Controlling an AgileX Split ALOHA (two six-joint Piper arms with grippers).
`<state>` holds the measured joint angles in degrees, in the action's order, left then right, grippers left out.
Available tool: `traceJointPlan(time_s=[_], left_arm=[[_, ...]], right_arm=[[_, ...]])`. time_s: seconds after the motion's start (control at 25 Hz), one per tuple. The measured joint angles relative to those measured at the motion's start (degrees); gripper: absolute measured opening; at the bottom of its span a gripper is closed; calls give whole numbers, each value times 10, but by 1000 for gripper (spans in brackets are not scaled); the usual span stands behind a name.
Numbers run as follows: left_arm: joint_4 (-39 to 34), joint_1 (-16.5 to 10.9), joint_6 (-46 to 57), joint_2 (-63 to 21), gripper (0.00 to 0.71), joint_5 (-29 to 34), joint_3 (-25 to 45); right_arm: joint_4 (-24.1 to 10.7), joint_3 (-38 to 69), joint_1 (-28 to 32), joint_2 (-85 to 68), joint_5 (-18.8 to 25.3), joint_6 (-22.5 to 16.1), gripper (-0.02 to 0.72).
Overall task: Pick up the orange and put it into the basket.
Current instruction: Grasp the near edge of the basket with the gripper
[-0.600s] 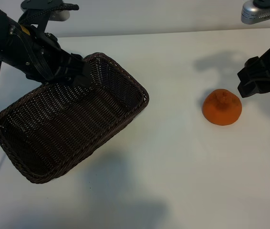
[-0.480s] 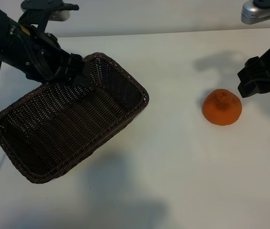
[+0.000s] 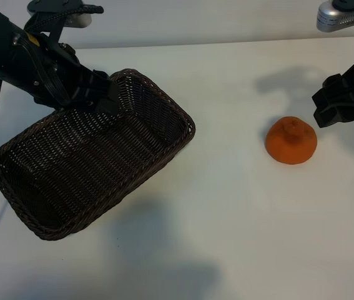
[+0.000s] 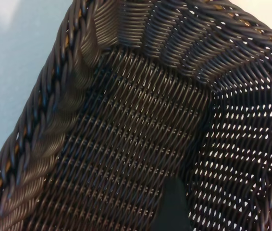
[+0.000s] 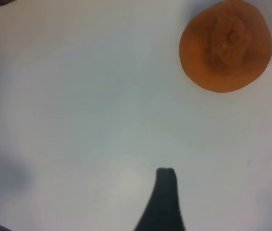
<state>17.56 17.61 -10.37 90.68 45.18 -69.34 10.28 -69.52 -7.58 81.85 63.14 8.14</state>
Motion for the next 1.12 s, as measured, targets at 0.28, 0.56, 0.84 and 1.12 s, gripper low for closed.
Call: traceJointPlan(time_s=[0.28, 0.56, 0.84, 1.12], left_arm=[[0, 0, 0, 0, 592, -6, 0], [1, 0, 0, 0, 592, -27, 0], [11, 0, -11, -5, 592, -35, 0], [-56, 1, 111, -49, 567, -8, 0]], right_arm=[[0, 0, 0, 0, 1, 0, 599], [-1, 0, 0, 0, 1, 0, 599], [-1, 0, 0, 0, 1, 0, 598], [-1, 0, 0, 0, 1, -1, 598]])
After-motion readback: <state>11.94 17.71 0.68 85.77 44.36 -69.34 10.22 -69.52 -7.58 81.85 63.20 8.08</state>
